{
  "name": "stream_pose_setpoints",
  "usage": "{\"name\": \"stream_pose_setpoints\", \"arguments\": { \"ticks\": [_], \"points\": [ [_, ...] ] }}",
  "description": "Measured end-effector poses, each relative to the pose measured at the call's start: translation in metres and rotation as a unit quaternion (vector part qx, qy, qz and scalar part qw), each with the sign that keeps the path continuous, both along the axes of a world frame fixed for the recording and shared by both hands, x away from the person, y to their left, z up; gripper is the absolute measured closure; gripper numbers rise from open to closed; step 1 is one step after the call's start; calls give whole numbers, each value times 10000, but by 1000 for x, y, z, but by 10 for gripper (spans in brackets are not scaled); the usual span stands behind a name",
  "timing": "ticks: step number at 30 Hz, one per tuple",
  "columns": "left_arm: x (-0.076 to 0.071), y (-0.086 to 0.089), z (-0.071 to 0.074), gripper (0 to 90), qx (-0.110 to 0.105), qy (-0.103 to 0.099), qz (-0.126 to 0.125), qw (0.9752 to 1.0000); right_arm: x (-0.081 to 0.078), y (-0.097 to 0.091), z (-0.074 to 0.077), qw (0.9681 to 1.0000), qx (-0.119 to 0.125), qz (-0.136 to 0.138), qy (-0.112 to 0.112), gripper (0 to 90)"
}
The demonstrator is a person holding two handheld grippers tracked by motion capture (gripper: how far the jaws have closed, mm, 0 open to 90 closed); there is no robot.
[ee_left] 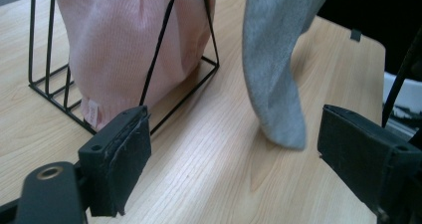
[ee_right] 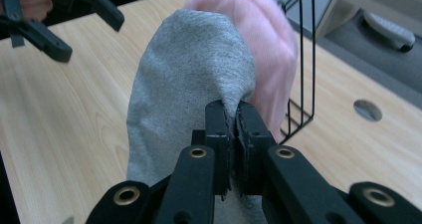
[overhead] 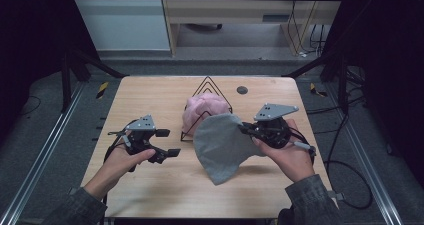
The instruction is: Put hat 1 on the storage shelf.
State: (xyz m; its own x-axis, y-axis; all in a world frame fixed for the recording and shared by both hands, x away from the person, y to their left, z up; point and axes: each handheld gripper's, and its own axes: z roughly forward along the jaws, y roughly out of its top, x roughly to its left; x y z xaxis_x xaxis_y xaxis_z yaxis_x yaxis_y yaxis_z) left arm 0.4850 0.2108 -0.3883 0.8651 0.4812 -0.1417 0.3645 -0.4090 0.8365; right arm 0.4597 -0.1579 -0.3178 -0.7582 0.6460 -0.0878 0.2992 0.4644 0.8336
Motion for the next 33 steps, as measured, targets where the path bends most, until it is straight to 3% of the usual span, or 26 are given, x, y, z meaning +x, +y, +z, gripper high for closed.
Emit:
{"name": "stream_pose_setpoints", "arguments": {
  "ticks": [5, 13, 17, 20, 28, 31, 33],
  "points": [
    [-5, -7, 5, 129, -16, -96, -89, 9999, -5, 9, 15, 9996, 46, 209, -189, 858],
    [0, -15, 10, 125, 8, -161, -184, 9997, -12, 21, 25, 9988, 167, 309, -345, 858],
    [-1, -21, 9, 125, 16, -169, -231, 9996, -12, 26, 28, 9986, 306, 344, -263, 858],
    [-4, -25, 8, 125, 33, -218, -236, 9995, -12, 31, 32, 9986, 237, 387, -278, 858],
    [-6, -32, 2, 162, 32, -102, -365, 9993, -14, 35, 42, 9980, 355, 388, -337, 857],
    [-7, -34, -2, 234, -6, -82, -312, 9995, -12, 35, 45, 9980, 406, 356, -319, 858],
    [-6, -34, -3, 404, 28, -37, -236, 9997, -10, 35, 48, 9982, 390, 324, -329, 857]
  ]
}}
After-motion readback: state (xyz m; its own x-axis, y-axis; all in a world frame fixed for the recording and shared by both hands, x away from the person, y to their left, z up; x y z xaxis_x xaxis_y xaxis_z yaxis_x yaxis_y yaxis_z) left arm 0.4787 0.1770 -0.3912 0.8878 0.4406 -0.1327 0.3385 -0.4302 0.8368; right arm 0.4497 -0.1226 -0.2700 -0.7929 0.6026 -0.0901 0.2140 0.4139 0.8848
